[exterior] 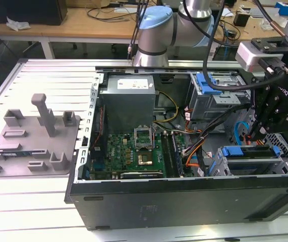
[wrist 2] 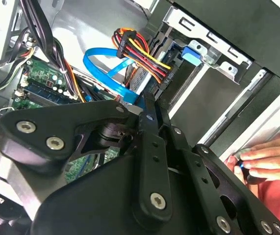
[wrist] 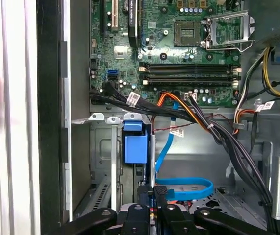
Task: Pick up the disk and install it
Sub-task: 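Insert the second disk wire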
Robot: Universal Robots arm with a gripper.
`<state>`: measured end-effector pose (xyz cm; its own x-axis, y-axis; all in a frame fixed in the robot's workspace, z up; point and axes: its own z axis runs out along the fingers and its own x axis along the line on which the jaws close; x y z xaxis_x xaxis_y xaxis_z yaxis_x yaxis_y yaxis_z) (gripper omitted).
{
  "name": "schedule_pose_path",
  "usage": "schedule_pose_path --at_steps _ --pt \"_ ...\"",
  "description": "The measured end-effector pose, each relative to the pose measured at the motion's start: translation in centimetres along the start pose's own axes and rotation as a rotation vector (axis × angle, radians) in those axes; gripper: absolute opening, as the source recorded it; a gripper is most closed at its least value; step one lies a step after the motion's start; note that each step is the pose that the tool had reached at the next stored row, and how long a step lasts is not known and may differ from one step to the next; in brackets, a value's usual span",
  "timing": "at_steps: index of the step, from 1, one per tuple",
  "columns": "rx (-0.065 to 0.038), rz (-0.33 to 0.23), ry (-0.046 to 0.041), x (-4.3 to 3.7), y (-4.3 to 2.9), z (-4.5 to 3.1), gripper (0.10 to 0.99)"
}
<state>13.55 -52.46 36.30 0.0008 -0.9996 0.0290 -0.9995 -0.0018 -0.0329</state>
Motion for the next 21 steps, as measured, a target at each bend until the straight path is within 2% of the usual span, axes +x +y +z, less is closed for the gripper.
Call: schedule_pose_path --at_steps 2,8,11,17,19,21 --pt "0.000 -0.002 -0.0051 0.18 -0.02 0.12 0.161" --pt "0.000 -0.009 -0.0065 0.26 -0.21 0.34 0.161" --pt "0.000 -0.013 -0.0140 0.73 -0.21 0.56 0.161" --pt "0.001 -0.019 -0.0202 0.81 -0.36 0.97 0.161" --pt "0.001 -0.022 -0.0243 0.90 -0.35 1.54 0.161" --pt "0.001 -0.022 -0.0247 0.90 -0.38 1.61 0.161"
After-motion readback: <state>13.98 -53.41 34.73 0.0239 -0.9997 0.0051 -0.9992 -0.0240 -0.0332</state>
